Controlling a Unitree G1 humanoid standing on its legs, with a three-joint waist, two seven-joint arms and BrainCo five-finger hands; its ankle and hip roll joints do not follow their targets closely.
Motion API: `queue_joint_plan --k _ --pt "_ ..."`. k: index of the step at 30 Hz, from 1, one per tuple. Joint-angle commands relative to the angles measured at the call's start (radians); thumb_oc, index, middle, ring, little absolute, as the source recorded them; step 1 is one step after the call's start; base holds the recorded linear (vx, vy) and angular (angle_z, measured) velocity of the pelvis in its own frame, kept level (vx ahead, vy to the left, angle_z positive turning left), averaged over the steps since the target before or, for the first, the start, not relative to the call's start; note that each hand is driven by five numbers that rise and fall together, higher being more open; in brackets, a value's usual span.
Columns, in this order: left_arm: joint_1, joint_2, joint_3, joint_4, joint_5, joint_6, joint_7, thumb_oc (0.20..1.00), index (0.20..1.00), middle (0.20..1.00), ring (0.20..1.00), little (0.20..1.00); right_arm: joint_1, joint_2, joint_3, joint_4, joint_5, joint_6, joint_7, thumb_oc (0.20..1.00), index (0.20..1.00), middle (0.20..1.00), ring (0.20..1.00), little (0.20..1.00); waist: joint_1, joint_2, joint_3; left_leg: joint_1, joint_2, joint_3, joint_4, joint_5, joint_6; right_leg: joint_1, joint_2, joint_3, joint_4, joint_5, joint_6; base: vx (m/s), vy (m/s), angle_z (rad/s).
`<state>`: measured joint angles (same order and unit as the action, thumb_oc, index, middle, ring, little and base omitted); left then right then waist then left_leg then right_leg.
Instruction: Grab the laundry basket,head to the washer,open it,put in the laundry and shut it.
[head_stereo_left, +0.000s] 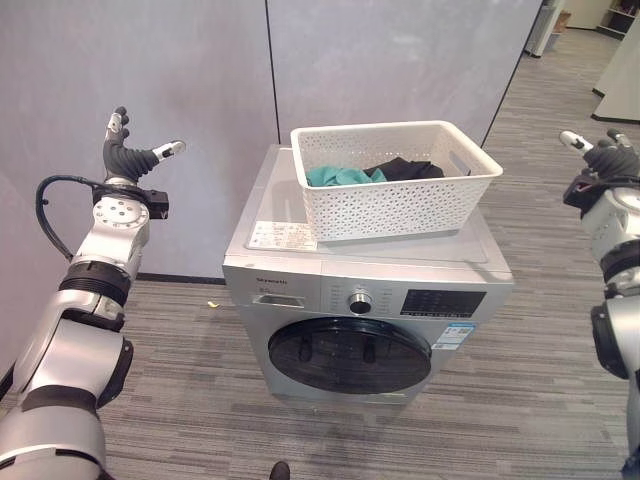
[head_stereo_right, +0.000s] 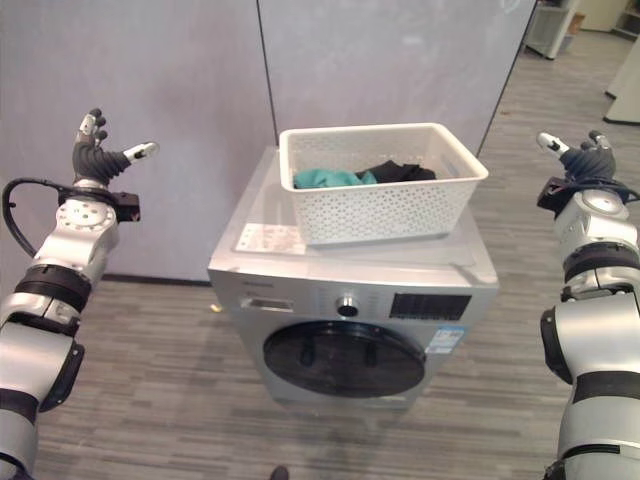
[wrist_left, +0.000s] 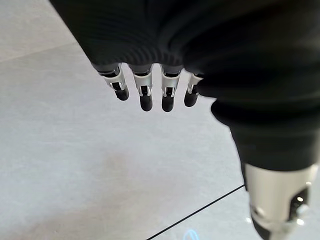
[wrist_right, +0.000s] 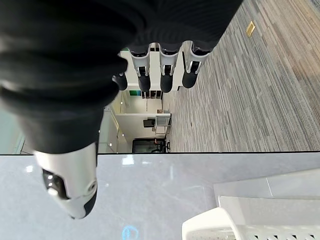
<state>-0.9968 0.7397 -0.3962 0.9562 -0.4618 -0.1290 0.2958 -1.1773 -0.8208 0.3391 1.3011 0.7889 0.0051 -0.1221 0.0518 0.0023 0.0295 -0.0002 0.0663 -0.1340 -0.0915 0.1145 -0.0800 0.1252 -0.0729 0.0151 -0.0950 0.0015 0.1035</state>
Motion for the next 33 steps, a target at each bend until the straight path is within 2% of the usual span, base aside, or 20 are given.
queue_joint_plan --k 1,10,13,14,15,16,21,22,23,24,26,28,29,30,32,33 --pt "-0.076 0.003 0.003 0.032 -0.002 -0.048 0.000 1.000 1.000 1.000 1.000 1.000 -0.068 -0.041 0.057 -0.011 -0.017 -0.035 0.020 1.000 1.000 1.000 1.000 1.000 0.029 -0.027 -0.036 0.085 -0.048 0.006 0.004 -0.120 0.033 -0.018 0.016 -0.091 0.008 0.012 0.001 0.00 0.000 0.00" --pt "-0.037 0.001 0.029 0.003 0.014 -0.047 0.012 1.000 1.000 1.000 1.000 1.000 -0.040 -0.027 0.046 0.001 -0.074 -0.030 0.004 1.000 1.000 1.000 1.000 1.000 0.034 -0.028 -0.027 0.083 -0.050 -0.002 0.004 -0.120 0.035 -0.017 0.015 -0.098 0.008 0.010 -0.001 0.00 0.000 0.00" --pt "0.083 0.023 0.104 -0.095 0.057 -0.050 0.033 1.000 1.000 1.000 1.000 1.000 0.068 -0.059 -0.020 -0.061 -0.087 -0.043 -0.010 1.000 1.000 1.000 1.000 1.000 0.031 -0.031 -0.016 0.079 -0.050 -0.003 0.004 -0.121 0.037 -0.020 0.016 -0.098 0.008 0.009 -0.003 0.00 0.000 0.00" --pt "0.209 0.038 0.188 -0.198 0.077 -0.055 0.042 1.000 1.000 1.000 1.000 1.000 0.180 -0.089 -0.085 -0.138 -0.106 -0.052 -0.017 1.000 1.000 1.000 1.000 1.000 0.028 -0.032 -0.013 0.080 -0.050 -0.003 0.004 -0.124 0.038 -0.021 0.016 -0.097 0.008 0.008 -0.004 0.00 0.000 0.00" --pt "0.497 0.023 0.354 -0.386 0.117 -0.062 0.040 1.000 1.000 1.000 1.000 1.000 0.440 -0.112 -0.250 -0.325 -0.161 -0.077 -0.044 1.000 1.000 1.000 1.000 1.000 0.020 -0.031 -0.006 0.093 -0.047 0.005 0.004 -0.137 0.041 -0.011 0.017 -0.088 0.008 0.004 -0.006 0.00 0.000 0.00" --pt "0.575 0.008 0.397 -0.425 0.115 -0.071 0.033 1.000 1.000 1.000 1.000 1.000 0.510 -0.115 -0.294 -0.361 -0.188 -0.083 -0.051 1.000 1.000 1.000 1.000 1.000 0.018 -0.034 -0.011 0.082 -0.050 0.005 0.004 -0.131 0.042 -0.022 0.014 -0.087 0.008 0.009 -0.006 0.03 0.010 -0.08" --pt "0.579 0.008 0.396 -0.428 0.116 -0.069 0.033 1.000 1.000 1.000 1.000 1.000 0.518 -0.113 -0.298 -0.365 -0.189 -0.082 -0.052 1.000 1.000 1.000 1.000 1.000 0.019 -0.034 -0.016 0.082 -0.049 0.005 0.004 -0.135 0.042 -0.022 0.015 -0.087 0.008 0.006 -0.006 0.01 0.001 -0.03" --pt "0.829 -0.047 0.552 -0.549 0.115 -0.095 0.019 1.000 1.000 1.000 1.000 1.000 0.792 -0.109 -0.480 -0.497 -0.293 -0.095 -0.080 1.000 1.000 1.000 1.000 1.000 0.014 -0.034 -0.013 0.080 -0.049 0.007 0.004 -0.137 0.046 -0.027 0.013 -0.081 0.008 0.007 -0.007 0.00 0.000 0.00" --pt "0.833 -0.047 0.551 -0.553 0.116 -0.093 0.019 1.000 1.000 1.000 1.000 1.000 0.801 -0.107 -0.485 -0.502 -0.295 -0.093 -0.081 1.000 1.000 1.000 1.000 1.000 0.016 -0.034 -0.015 0.083 -0.048 0.007 0.004 -0.142 0.046 -0.025 0.014 -0.081 0.008 0.003 -0.007 0.03 -0.004 -0.07" --pt "0.933 -0.087 0.605 -0.583 0.119 -0.098 0.007 1.000 1.000 1.000 1.000 1.000 0.936 -0.083 -0.577 -0.547 -0.318 -0.103 -0.080 1.000 1.000 1.000 1.000 1.000 0.013 -0.036 -0.011 0.081 -0.049 0.007 0.004 -0.141 0.049 -0.029 0.012 -0.078 0.008 0.006 -0.009 0.02 -0.009 -0.04" --pt "0.972 -0.113 0.623 -0.584 0.121 -0.096 0.001 1.000 1.000 1.000 1.000 1.000 1.001 -0.061 -0.608 -0.550 -0.325 -0.102 -0.069 1.000 1.000 1.000 1.000 1.000 0.014 -0.037 -0.010 0.084 -0.048 0.007 0.004 -0.147 0.050 -0.027 0.013 -0.076 0.008 0.003 -0.009 0.00 0.000 0.00" --pt "1.057 -0.200 0.652 -0.539 0.135 -0.080 -0.004 1.000 1.000 1.000 1.000 1.000 1.140 0.034 -0.686 -0.530 -0.315 -0.110 -0.052 1.000 1.000 1.000 1.000 1.000 0.012 -0.040 -0.006 0.082 -0.046 0.008 0.004 -0.149 0.053 -0.033 0.012 -0.074 0.008 0.003 -0.011 0.00 -0.009 -0.02" --pt "1.057 -0.200 0.651 -0.539 0.135 -0.080 -0.004 1.000 1.000 1.000 1.000 1.000 1.142 0.034 -0.687 -0.531 -0.315 -0.110 -0.052 1.000 1.000 1.000 1.000 1.000 0.013 -0.040 -0.007 0.081 -0.046 0.008 0.004 -0.149 0.053 -0.033 0.012 -0.074 0.008 0.003 -0.011 0.00 0.000 0.00" --pt "1.066 -0.235 0.661 -0.497 0.123 -0.076 0.001 1.000 1.000 1.000 1.000 1.000 1.162 0.070 -0.684 -0.497 -0.321 -0.108 -0.056 1.000 1.000 1.000 1.000 1.000 0.013 -0.041 -0.004 0.080 -0.046 0.008 0.004 -0.149 0.054 -0.037 0.013 -0.072 0.008 0.003 -0.012 -0.01 -0.013 -0.04" --pt "1.066 -0.234 0.661 -0.495 0.123 -0.078 0.001 1.000 1.000 1.000 1.000 1.000 1.162 0.070 -0.684 -0.497 -0.321 -0.108 -0.056 1.000 1.000 1.000 1.000 1.000 0.014 -0.041 -0.005 0.079 -0.046 0.008 0.004 -0.149 0.054 -0.037 0.013 -0.072 0.008 0.003 -0.012 -0.01 -0.015 -0.06" --pt "1.074 -0.261 0.668 -0.437 0.122 -0.068 0.005 1.000 1.000 1.000 1.000 1.000 1.193 0.111 -0.692 -0.462 -0.330 -0.095 -0.049 1.000 1.000 1.000 1.000 1.000 0.009 -0.042 -0.001 0.078 -0.045 0.011 0.004 -0.149 0.054 -0.039 0.013 -0.069 0.008 0.004 -0.013 -0.01 -0.016 -0.06"
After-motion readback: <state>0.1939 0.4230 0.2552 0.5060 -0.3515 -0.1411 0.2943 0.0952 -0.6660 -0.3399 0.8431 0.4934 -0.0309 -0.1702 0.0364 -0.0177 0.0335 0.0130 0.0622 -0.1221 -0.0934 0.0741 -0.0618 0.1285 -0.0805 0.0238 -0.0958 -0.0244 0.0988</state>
